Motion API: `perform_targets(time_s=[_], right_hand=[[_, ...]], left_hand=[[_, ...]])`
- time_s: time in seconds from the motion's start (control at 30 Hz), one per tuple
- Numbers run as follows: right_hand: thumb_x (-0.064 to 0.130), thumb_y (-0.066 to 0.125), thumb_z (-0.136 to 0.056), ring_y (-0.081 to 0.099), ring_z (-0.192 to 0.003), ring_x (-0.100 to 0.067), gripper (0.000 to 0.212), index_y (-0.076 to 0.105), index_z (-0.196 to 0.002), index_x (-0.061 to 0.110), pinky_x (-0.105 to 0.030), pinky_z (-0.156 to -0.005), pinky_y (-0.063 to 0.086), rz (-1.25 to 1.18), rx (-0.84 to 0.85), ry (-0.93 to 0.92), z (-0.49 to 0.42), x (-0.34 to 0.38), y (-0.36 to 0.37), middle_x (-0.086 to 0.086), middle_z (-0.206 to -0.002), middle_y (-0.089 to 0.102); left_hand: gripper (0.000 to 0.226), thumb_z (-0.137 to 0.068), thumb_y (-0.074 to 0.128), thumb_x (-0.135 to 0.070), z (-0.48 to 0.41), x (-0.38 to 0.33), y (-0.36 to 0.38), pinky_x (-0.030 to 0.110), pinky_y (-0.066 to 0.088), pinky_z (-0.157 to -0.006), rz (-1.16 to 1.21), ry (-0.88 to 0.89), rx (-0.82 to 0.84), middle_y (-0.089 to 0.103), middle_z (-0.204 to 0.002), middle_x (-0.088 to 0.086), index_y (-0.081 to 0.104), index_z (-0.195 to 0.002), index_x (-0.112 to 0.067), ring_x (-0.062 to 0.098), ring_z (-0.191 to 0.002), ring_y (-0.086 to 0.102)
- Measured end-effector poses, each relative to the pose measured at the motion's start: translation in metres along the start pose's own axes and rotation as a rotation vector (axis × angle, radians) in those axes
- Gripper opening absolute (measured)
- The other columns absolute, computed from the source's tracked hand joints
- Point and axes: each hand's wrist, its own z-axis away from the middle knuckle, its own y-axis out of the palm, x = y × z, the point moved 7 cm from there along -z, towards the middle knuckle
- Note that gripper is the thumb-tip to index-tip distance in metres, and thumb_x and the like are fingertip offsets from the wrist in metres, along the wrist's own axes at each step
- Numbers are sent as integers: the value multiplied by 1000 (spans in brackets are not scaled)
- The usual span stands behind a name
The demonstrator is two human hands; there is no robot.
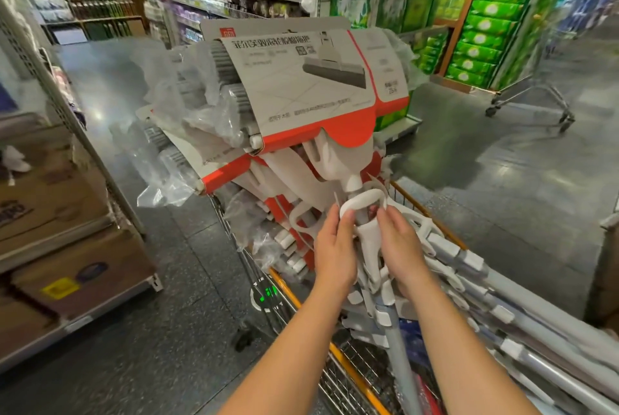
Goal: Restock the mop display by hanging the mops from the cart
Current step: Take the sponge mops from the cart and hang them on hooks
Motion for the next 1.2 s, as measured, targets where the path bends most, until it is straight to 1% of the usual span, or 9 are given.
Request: perform_targets(time_s=[0.07, 0.2, 0.27, 0.37, 0.47, 0.6, 0.8, 1.0, 1.2], right_hand=[[35, 31, -104, 54, -99, 0, 25, 52, -119, 33, -18, -76, 40, 18, 27, -16, 2, 3, -3, 14, -108, 58], [38, 27, -104, 56, -103, -7, 30, 51, -121, 29, -25, -81, 43, 36, 34, -36, 5, 10, -5, 11, -110, 60], [37, 29, -104, 58, -101, -10, 29, 52, -117, 26, -27, -81, 44, 27, 12, -59, 6, 20, -8, 9, -107, 62], [35, 30, -104, 56, -103, -10, 32, 51, -124, 23, -25, -79, 43, 37, -24, -87, 5, 40, -12, 6, -112, 60], [32, 33, -104, 56, -87, -11, 23, 53, -106, 23, -27, -73, 43, 45, -66, -130, 4, 62, -17, 4, -95, 60], [30, 34, -104, 52, -74, -10, 23, 51, -96, 17, -29, -70, 41, 57, -181, -192, 4, 93, -26, 2, -83, 57], [28, 33, -104, 50, -72, -8, 20, 50, -98, 18, -20, -63, 40, 91, -402, -254, 12, 149, -40, 4, -81, 54], [24, 35, -104, 44, -52, 9, 22, 45, -85, 19, -9, -51, 35, 181, -606, -320, 32, 206, -47, 5, -73, 48], [23, 37, -103, 45, -63, -3, 21, 52, -94, 11, -20, -60, 37, 201, -790, -397, 60, 261, -49, 1, -76, 49]], left_hand=[[29, -102, 43, -25, 3, -3, 1, 31, 47, -91, 28, 20, 11, 67, -113, 1, 61, -125, -19, 10, -102, 61], [27, -102, 43, -19, 5, -11, 3, 20, 44, -74, 114, 38, 12, 65, -88, -4, 63, -119, -12, 1, -79, 55], [26, -102, 44, -18, 3, -19, 5, 20, 44, -78, 173, 29, 27, 64, -88, -13, 63, -119, -14, 1, -84, 56], [26, -102, 43, -20, -2, -36, 9, 26, 47, -86, 205, 32, 48, 67, -99, -6, 64, -117, -19, 7, -94, 60], [26, -103, 42, -22, -9, -56, 13, 24, 48, -87, 226, 61, 65, 68, -101, -4, 64, -117, -21, 6, -95, 61], [26, -103, 41, -19, -20, -87, 21, 17, 47, -75, 283, 128, 138, 67, -91, -5, 65, -110, -15, 3, -84, 60], [26, -103, 41, -23, -40, -130, 35, 19, 48, -78, 314, 140, 256, 69, -101, -1, 66, -112, -23, 7, -89, 62], [26, -103, 41, -24, -47, -177, 46, 19, 44, -64, 439, 97, 372, 62, -67, -15, 61, -87, -22, -1, -65, 56], [29, -103, 39, -21, -40, -227, 56, 12, 45, -54, 598, 69, 524, 59, -73, -6, 62, -107, -3, -7, -55, 55]])
